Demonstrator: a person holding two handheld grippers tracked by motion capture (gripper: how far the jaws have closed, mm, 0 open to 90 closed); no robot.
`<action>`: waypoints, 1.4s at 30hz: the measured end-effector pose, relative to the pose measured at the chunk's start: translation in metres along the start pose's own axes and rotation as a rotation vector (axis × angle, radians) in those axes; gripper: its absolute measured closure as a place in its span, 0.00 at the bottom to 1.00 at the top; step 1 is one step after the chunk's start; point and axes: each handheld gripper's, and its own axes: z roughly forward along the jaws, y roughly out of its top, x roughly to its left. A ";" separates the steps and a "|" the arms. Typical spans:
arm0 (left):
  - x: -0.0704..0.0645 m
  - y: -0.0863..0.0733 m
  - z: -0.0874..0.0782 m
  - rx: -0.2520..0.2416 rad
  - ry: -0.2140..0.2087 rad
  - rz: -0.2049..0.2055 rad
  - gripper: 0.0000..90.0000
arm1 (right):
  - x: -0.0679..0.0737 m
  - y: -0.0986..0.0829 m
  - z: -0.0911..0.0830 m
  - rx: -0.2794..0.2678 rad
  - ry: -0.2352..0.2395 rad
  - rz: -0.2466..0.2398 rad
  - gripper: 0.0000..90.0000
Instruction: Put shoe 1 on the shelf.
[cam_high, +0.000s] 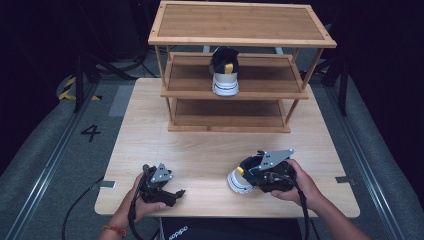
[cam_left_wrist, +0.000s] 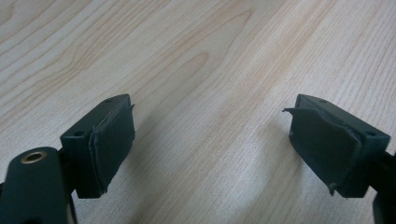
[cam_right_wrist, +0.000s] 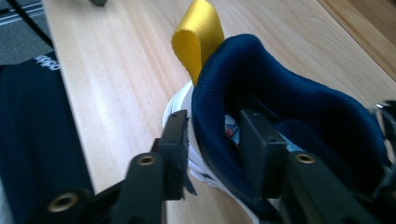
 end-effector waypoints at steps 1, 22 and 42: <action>0.000 0.000 0.000 0.000 0.000 0.001 0.16 | 0.001 0.000 -0.002 -0.006 0.003 0.012 0.64; -0.001 0.000 0.000 -0.003 -0.006 0.003 0.17 | 0.020 0.008 0.006 0.077 0.015 0.035 0.73; -0.001 0.001 0.002 -0.005 -0.024 0.017 0.17 | 0.021 0.020 0.024 0.237 0.102 0.116 0.58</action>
